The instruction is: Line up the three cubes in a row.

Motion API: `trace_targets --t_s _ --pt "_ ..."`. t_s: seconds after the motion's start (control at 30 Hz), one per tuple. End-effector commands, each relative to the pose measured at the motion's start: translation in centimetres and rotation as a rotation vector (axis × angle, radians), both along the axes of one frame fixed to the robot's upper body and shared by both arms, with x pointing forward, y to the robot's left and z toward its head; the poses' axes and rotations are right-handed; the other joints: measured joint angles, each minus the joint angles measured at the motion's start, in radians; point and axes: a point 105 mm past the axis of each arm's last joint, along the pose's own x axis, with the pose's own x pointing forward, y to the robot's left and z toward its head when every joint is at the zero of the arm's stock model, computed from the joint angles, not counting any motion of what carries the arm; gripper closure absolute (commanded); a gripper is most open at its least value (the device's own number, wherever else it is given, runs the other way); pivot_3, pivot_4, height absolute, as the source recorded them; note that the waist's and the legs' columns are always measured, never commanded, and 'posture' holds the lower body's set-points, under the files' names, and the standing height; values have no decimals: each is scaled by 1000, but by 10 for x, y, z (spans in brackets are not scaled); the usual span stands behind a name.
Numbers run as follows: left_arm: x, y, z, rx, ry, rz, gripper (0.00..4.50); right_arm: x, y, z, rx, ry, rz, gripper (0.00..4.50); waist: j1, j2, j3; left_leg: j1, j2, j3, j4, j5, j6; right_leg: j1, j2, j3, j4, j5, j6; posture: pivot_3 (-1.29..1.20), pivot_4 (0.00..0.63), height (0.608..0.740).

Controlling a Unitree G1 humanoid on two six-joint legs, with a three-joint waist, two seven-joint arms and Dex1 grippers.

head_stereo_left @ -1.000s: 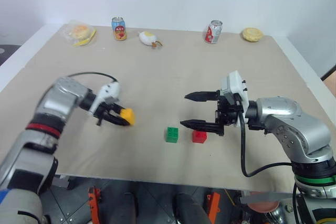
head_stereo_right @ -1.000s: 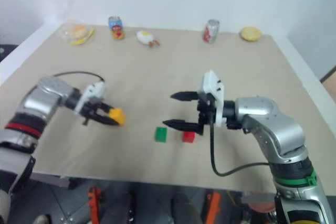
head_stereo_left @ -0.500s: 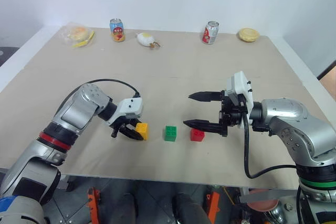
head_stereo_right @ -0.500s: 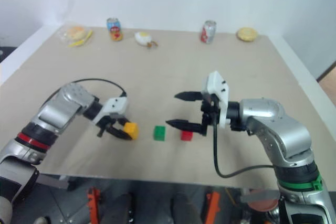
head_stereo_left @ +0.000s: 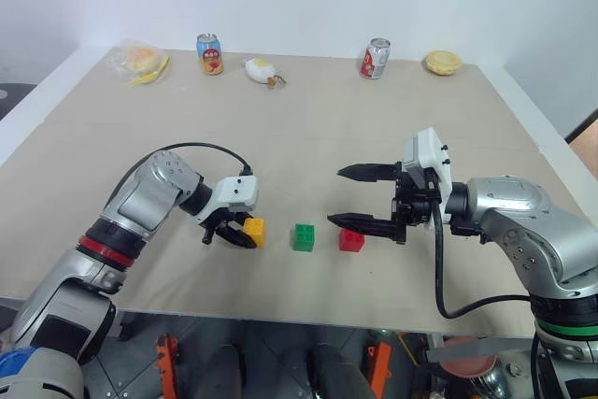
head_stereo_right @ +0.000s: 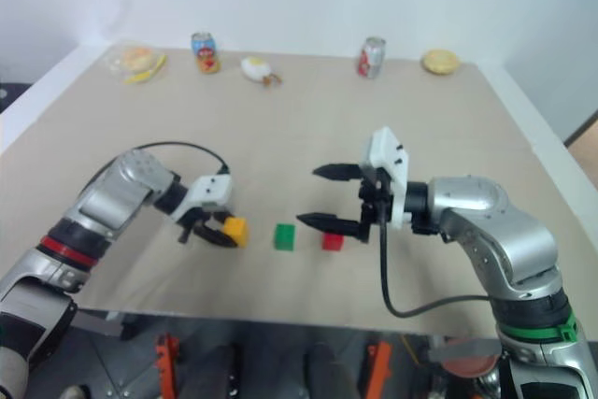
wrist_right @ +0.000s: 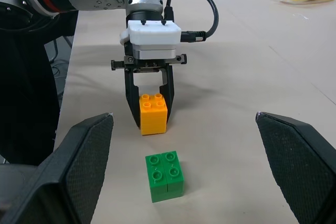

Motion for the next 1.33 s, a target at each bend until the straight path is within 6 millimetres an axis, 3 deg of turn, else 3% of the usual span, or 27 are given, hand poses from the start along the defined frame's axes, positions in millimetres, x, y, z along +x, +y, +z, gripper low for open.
trace_targets --t_s 0.03,0.07,0.1,0.2,0.3,0.53,0.67,0.77,0.87,1.0,1.07,1.13,1.2,1.33 --pt "3 -2 4 9 -29 0 2651 -4 -2 14 8 -58 7 0 0 0 0 0 0 0 0 0 0 0 0 0 0 0 0 0 150 733" --pt "3 -2 5 7 -29 -1 2095 -3 -2 14 7 -58 7 0 0 0 0 0 0 0 0 0 0 0 0 0 0 0 0 0 150 733" --pt "3 -2 5 4 -32 -3 1969 -3 -2 14 7 -58 7 0 0 0 0 0 0 0 0 0 0 0 0 0 0 0 0 0 150 733" --pt "2 -3 7 -3 -36 -8 777 -3 -2 14 6 -58 7 0 0 0 0 0 0 0 0 0 0 0 0 0 0 0 0 0 150 733" --pt "2 -5 10 -22 -44 -19 25 -3 -3 14 6 -60 5 0 1 0 0 0 0 0 0 0 0 0 0 0 0 0 0 0 150 733" --pt "-2 -10 26 -96 -50 -44 25 -4 -5 15 13 -53 1 0 0 0 0 0 0 0 0 0 0 0 0 0 0 0 0 0 150 733" --pt "-7 -26 71 -398 -6 6 25 -3 -17 26 109 -63 -64 0 2 0 0 -2 0 -1 0 0 0 -1 0 -1 0 -1 1 0 150 733" --pt "9 -35 108 -692 -101 173 25 18 -35 34 237 -104 -262 0 2 0 0 -2 0 -1 0 0 0 0 0 -1 -1 2 6 0 150 733" --pt "32 -29 122 -881 -209 449 25 33 -49 30 364 -97 -441 0 2 0 0 -1 0 -1 0 0 0 1 0 -1 -1 3 7 0 150 733" --pt "60 9 100 -993 -388 929 25 57 -86 1 502 -127 -836 0 -1 0 -1 7 0 1 -2 1 0 6 0 3 -1 4 7 0 150 733" --pt "65 31 82 -1017 -445 1128 25 62 -109 -21 520 -165 -1048 0 0 0 -1 11 -1 1 -5 1 0 7 0 4 -1 4 7 0 150 733" --pt "66 52 65 -1035 -469 1310 25 61 -118 -44 472 -196 -1171 0 2 0 -1 11 -2 1 -5 1 -1 7 0 4 -1 4 7 0 150 733" --pt "63 64 51 -1016 -527 1402 25 60 -122 -62 455 -202 -1260 0 2 0 -1 11 -2 2 -5 2 -2 7 0 5 -1 4 7 0 150 733" --pt "59 61 37 -976 -568 1398 25 61 -119 -78 441 -194 -1322 0 1 0 -1 11 -3 4 -6 3 -4 7 -1 8 -2 4 5 0 150 733"
